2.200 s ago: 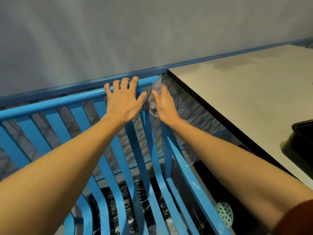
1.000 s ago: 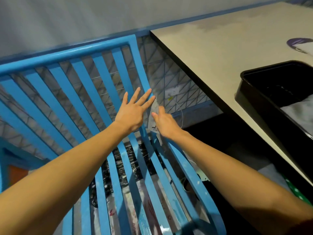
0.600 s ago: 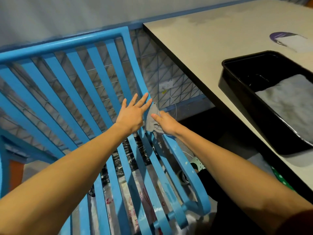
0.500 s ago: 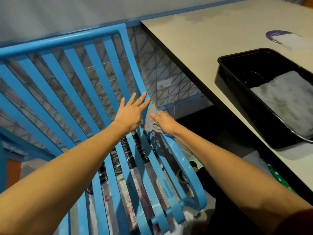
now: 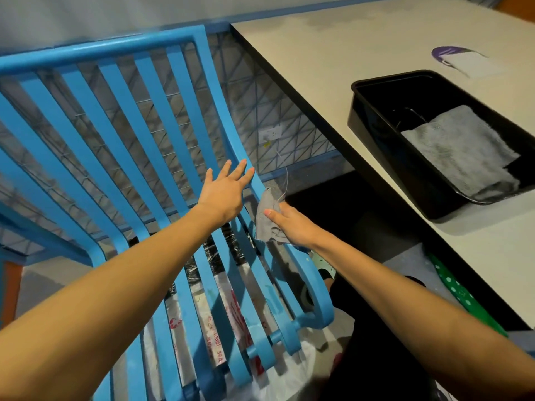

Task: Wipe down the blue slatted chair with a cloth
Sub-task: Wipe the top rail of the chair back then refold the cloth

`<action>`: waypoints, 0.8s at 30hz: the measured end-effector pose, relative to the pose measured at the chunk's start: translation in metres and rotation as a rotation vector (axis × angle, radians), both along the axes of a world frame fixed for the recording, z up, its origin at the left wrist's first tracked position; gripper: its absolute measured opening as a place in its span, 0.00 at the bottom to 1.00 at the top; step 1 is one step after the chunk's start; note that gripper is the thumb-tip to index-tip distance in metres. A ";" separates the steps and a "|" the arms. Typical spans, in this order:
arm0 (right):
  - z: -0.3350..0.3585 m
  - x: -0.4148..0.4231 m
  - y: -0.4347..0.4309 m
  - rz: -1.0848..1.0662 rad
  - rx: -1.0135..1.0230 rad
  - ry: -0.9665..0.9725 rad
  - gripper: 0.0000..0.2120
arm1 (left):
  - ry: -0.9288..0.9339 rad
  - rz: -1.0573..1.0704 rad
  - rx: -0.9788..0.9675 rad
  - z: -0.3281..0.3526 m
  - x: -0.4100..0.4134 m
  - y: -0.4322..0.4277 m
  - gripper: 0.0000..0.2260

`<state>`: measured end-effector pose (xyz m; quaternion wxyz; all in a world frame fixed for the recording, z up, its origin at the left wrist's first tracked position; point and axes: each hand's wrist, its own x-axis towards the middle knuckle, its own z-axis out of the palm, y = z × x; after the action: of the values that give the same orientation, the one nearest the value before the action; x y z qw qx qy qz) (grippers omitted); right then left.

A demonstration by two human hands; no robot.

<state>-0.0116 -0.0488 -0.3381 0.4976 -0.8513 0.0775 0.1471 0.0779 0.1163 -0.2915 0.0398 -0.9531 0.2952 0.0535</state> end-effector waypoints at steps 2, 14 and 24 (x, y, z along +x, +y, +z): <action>0.000 -0.012 -0.003 0.004 0.009 0.000 0.26 | 0.006 0.002 -0.004 -0.001 -0.003 -0.001 0.35; 0.009 -0.101 -0.009 -0.065 0.028 -0.060 0.16 | 0.040 0.014 -0.048 -0.004 -0.019 -0.003 0.37; 0.013 -0.156 -0.023 0.094 0.099 -0.158 0.23 | 0.060 0.023 -0.058 -0.004 -0.020 -0.004 0.37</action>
<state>-0.1676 -0.0722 -0.3248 0.5362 -0.8373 -0.0095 0.1063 0.0579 0.1125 -0.2958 0.0026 -0.9552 0.2866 0.0738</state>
